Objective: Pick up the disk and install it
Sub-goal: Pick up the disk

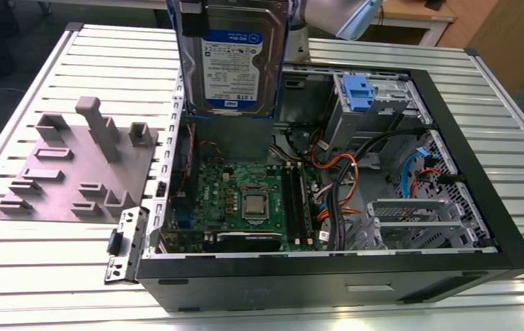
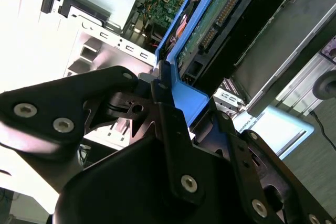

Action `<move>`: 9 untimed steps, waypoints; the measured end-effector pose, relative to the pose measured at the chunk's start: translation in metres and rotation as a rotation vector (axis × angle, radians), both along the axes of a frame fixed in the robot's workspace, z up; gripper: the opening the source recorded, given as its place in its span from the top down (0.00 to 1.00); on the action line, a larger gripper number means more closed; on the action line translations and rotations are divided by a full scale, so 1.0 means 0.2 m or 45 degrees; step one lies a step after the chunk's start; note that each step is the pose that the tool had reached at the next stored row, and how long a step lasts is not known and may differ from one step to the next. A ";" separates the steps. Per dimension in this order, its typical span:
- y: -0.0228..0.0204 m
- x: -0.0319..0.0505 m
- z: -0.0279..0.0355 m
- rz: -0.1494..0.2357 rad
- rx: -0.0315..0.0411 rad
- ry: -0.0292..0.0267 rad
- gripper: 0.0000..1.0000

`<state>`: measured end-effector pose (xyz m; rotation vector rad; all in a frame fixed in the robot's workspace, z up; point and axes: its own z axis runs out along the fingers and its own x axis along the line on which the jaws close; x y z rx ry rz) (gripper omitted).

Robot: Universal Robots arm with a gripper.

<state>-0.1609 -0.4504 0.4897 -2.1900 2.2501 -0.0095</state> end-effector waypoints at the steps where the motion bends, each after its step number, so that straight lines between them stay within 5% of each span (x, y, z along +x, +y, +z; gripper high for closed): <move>1: 0.000 0.001 0.000 0.000 0.0001 0.0000 0.64; 9: 0.000 0.005 0.000 0.000 0.0001 -0.0001 0.64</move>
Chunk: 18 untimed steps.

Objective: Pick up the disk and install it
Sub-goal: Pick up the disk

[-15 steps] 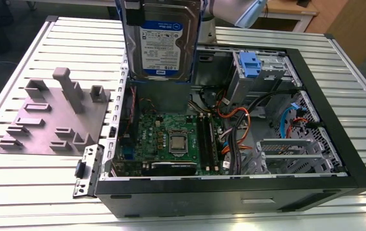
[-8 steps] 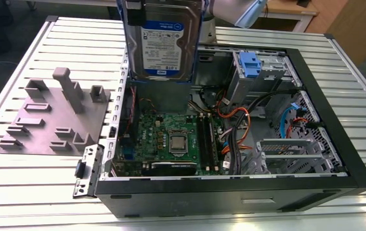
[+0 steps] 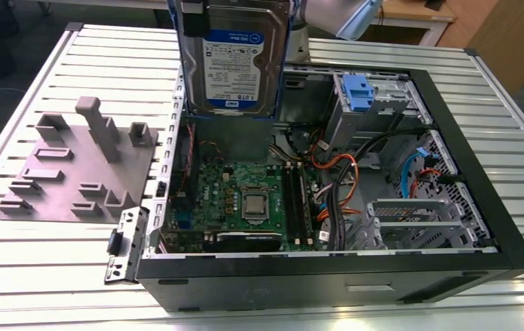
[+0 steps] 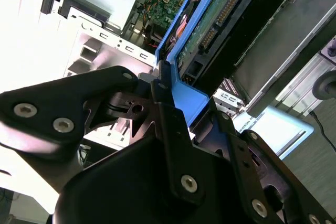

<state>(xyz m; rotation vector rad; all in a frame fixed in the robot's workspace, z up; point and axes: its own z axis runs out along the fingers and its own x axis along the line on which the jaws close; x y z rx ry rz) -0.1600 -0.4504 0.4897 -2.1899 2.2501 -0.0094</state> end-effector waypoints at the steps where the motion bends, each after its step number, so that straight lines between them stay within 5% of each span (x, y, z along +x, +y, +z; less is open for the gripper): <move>1: 0.000 0.000 0.000 0.000 0.0000 0.0001 0.64; 6: -0.019 0.000 0.000 0.000 -0.0001 0.0001 0.64; 11: -0.077 0.012 -0.001 0.000 0.0000 0.0001 0.64; 18: -0.096 0.154 -0.003 0.000 -0.0001 0.0006 0.64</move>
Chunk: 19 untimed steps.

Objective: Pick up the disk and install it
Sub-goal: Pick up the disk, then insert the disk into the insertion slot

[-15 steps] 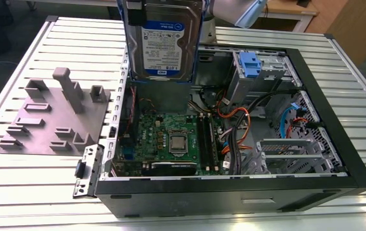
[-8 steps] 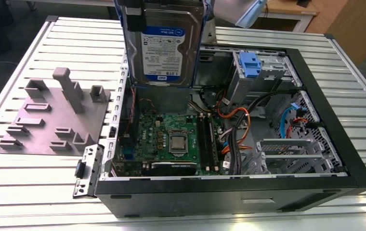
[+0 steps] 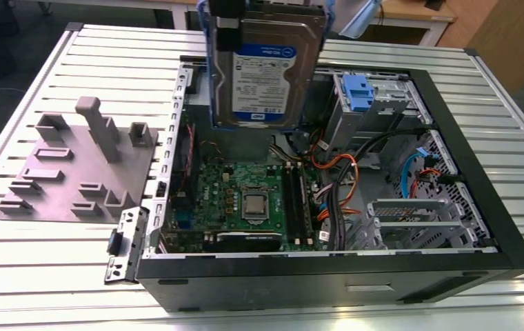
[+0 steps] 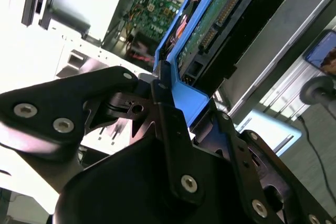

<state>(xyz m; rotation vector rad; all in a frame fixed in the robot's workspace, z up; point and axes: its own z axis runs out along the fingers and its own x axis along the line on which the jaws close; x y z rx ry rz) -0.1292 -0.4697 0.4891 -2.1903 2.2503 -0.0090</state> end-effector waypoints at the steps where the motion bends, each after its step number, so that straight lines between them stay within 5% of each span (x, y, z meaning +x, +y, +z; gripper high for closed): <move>1: -0.001 0.024 -0.001 0.000 0.0001 0.0000 0.64; 9: -0.009 0.168 -0.003 0.000 0.0001 0.0002 0.64; 19: -0.016 0.177 -0.003 0.000 0.0001 0.0002 0.64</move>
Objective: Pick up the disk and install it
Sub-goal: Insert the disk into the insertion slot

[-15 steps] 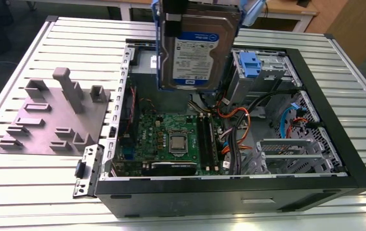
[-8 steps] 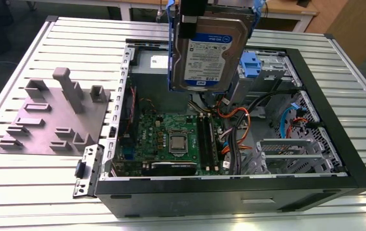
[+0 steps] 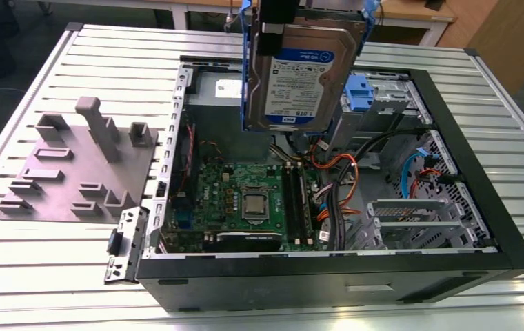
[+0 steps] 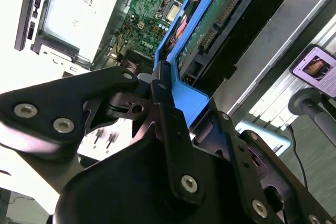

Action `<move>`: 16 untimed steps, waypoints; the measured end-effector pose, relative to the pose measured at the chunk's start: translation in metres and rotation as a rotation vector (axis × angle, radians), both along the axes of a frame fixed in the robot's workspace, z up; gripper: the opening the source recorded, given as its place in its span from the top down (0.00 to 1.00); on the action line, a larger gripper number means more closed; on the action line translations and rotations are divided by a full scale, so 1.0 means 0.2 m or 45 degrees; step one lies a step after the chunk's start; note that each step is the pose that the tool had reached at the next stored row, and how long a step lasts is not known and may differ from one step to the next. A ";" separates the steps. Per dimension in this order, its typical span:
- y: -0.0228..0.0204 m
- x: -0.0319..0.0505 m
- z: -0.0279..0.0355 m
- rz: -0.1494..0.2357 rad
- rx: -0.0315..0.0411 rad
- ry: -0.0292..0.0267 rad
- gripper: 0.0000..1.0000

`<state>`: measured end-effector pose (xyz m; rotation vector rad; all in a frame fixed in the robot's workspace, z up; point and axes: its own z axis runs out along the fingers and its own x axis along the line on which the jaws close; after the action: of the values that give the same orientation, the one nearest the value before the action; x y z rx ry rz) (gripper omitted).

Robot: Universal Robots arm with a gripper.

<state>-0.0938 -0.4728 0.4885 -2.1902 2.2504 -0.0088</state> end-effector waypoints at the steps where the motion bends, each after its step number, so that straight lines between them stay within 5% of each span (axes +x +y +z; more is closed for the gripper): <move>1: -0.002 0.000 0.000 0.000 0.0001 0.0000 0.64; 16: -0.028 0.000 0.000 0.000 0.0000 0.0001 0.64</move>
<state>-0.0938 -0.4785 0.4885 -2.1903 2.2504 -0.0087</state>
